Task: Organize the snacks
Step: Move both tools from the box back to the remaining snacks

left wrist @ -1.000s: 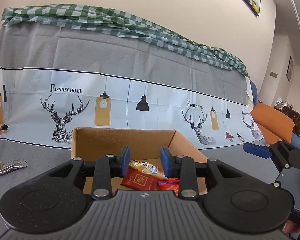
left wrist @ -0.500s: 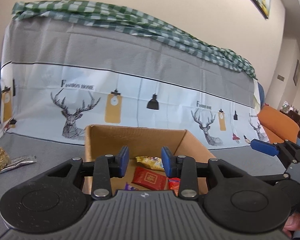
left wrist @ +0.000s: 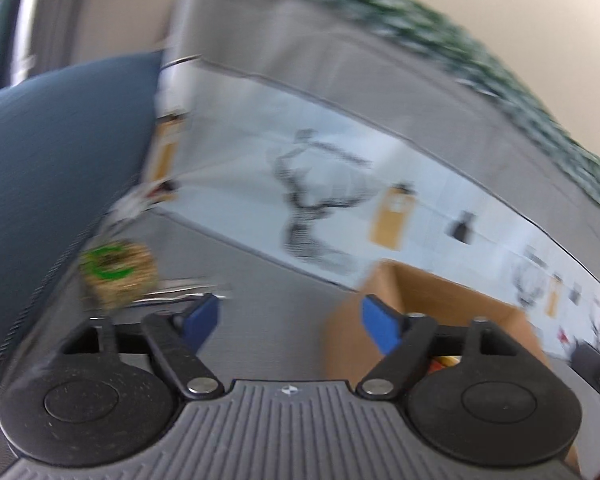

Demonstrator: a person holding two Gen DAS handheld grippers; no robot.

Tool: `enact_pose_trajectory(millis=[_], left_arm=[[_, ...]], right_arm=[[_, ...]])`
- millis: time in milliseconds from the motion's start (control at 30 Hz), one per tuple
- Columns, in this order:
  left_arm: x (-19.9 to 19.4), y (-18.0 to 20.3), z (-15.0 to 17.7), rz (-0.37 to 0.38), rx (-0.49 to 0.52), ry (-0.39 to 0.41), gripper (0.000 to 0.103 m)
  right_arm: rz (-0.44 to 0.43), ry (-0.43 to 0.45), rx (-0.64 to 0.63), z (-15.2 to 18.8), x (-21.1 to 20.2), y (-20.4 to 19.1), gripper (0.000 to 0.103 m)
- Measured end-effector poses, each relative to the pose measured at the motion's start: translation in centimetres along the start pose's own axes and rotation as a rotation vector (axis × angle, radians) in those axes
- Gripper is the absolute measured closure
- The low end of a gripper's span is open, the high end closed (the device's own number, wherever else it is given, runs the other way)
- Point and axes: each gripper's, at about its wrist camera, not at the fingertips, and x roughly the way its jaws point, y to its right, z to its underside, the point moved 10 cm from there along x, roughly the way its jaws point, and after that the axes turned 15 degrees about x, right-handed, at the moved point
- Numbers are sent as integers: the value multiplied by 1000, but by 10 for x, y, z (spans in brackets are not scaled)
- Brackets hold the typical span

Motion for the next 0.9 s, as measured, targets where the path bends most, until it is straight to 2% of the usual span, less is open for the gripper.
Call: enact_pose_trajectory(millis=[133,267,367,500,600,767,900], left_arm=[[18,-52,4,-68,-138,-74,6],[32,-95,12,-111,-278,-128,5],[42,-118,20,-134,-332,-162,5],[61,-130,23,-146,-321,-193,5],[76,-132,23,-176,-300,-208,5],[100,-133,26,-280,-240,-243,4],[116,-136,22,-329,-210,-243,4]], right_arm=[[-84,-92,165,7,23,-29,55],[-160,-190,253,12,59,-79,51],[-207,-221,304,18,82,-106,48],[-196,-282,305,42,100,-116,48],[-186,-328,354,55,112,-114,48],[-173,-369,415,66,127,-112,47],[-161,-375,420,68,133,-112,47]])
